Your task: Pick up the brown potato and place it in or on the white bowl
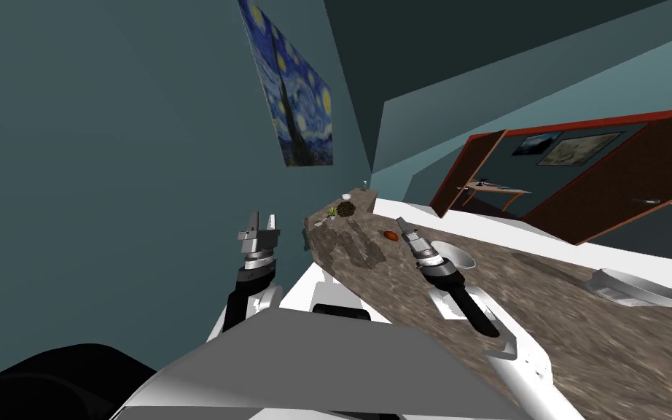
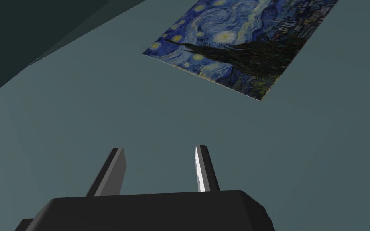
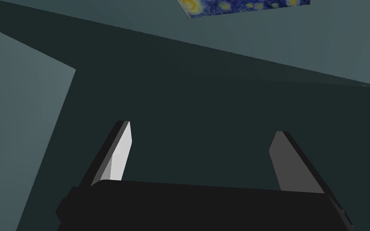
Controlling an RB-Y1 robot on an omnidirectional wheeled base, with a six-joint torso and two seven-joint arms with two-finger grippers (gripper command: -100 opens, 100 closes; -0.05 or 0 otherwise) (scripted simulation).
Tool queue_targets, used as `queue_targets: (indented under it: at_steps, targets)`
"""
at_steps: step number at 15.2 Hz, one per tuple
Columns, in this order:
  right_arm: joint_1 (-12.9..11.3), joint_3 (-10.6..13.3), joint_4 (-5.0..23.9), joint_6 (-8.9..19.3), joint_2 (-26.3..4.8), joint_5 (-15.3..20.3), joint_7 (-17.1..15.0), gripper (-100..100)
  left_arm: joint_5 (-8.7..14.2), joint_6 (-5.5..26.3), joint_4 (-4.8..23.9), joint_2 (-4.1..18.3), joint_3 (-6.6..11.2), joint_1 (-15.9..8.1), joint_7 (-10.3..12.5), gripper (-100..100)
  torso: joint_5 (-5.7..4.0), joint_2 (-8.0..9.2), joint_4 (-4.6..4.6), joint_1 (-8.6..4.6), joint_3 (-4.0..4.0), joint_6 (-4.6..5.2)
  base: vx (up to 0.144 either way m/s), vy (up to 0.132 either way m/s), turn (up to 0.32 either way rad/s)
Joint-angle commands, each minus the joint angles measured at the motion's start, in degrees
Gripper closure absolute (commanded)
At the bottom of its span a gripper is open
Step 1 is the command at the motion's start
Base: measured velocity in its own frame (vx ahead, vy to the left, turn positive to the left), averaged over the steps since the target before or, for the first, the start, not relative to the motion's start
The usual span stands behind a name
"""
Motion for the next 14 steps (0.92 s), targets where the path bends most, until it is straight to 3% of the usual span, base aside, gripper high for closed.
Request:
queue_targets:
  at_steps: [1,4,6,7,8,9,11,14]
  targets:
    - [-0.2,0.1,0.8,-0.1,-1.8,0.5,0.3,-100,0.0,0.0,0.0,0.0,0.0,0.0,0.0,0,0.0,0.0,0.0,0.0,0.0,0.0,-0.028,0.028,0.045]
    - [-1.5,0.4,5.2,-0.3,-6.3,3.0,1.8,-100,0.0,0.0,0.0,0.0,0.0,0.0,0.0,0,-0.01,-0.04,-0.01,-0.06,-0.02,0.01,-0.027,0.034,0.129]
    - [-1.5,0.4,5.2,-0.3,-7.7,3.0,1.8,-100,0.0,0.0,0.0,0.0,0.0,0.0,0.0,0,0.0,-0.05,-0.01,-0.02,-0.03,0.0,-0.024,0.038,0.094]
    - [-2.1,0.6,7.5,-0.4,-9.8,4.4,2.6,-100,0.0,0.0,0.0,0.0,0.0,0.0,0.0,0,-0.01,-0.06,-0.01,-0.04,-0.03,0.02,-0.022,0.043,0.119]
    - [-2.1,0.6,7.5,-0.4,-10.7,4.4,2.6,-100,0.0,0.0,0.0,0.0,0.0,0.0,0.0,0,-0.01,-0.06,-0.01,-0.02,-0.04,0.0,-0.024,0.047,0.126]
    - [-2.6,0.8,9.5,-0.4,-12.4,5.8,3.4,-100,0.0,0.0,0.0,0.0,0.0,0.0,0.0,0,0.0,-0.06,-0.01,-0.01,-0.04,0.01,-0.027,0.049,0.145]
    - [-2.6,0.8,9.9,-0.4,-13.6,5.8,3.4,-100,0.0,0.0,0.0,0.0,0.0,0.0,0.0,0,0.0,-0.06,-0.01,0.01,-0.04,0.01,-0.02,0.044,0.084]
    - [-3.6,1.4,14.8,-0.4,-17.8,8.7,5.2,-100,0.0,0.0,0.0,0.0,0.0,0.0,0.0,0,-0.01,-0.11,-0.02,-0.05,-0.06,0.0,-0.01,0.038,0.134]
